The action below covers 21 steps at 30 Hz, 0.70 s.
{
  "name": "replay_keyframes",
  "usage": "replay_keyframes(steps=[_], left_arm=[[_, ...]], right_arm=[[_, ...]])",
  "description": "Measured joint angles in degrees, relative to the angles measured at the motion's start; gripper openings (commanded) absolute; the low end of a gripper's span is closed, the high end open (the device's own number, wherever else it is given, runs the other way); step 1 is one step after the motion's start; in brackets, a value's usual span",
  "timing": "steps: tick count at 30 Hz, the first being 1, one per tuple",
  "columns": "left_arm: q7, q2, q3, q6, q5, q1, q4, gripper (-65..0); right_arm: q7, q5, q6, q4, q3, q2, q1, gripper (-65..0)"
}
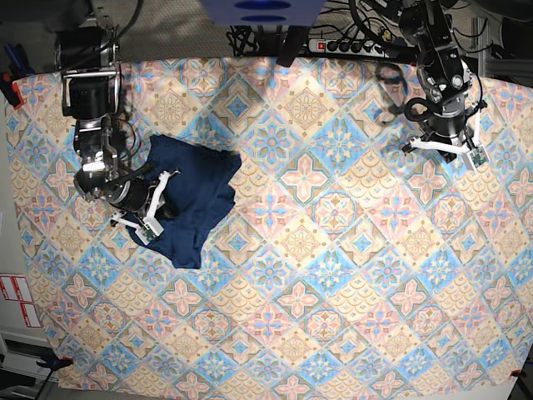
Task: Fold the T-shirt properly
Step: 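Pull the bundle further with the right gripper and flatten it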
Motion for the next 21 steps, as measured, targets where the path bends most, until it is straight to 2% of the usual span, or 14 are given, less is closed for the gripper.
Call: replay_keyframes(steps=[6, 10, 13, 15, 19, 21], left_arm=[[0.00, 0.09, 0.00, 0.00, -0.02, 0.00, 0.00, -65.0], [-0.02, 0.13, 0.07, 0.00, 0.00, 0.00, 0.00, -65.0], [0.02, 0.13, 0.20, -0.02, -0.02, 0.04, 0.00, -65.0], [0.00, -0.04, 0.33, 0.00, -0.02, -0.02, 0.00, -65.0], [0.00, 0.37, 0.44, 0.00, 0.02, -0.26, 0.00, -65.0], [0.00, 0.55, 0.52, -0.07, -0.04, -0.31, 0.00, -65.0]], right_arm=[[-2.91, -1.70, -0.04, 1.66, -0.07, 0.42, 1.88, -63.6], [-8.31, -2.82, -0.09, 12.79, 0.31, 1.07, 0.55, -63.6], [-9.51, -1.20, -0.92, 23.54, 1.49, 1.33, -3.32, -63.6], [-12.90, -1.77, -0.46, 30.05, 2.43, 0.98, -6.91, -63.6], [-17.31, -2.12, -0.33, 38.10, 5.14, 0.61, -14.88, -63.6], [-17.31, -2.23, -0.50, 40.70, 5.49, 1.05, -17.53, -63.6]])
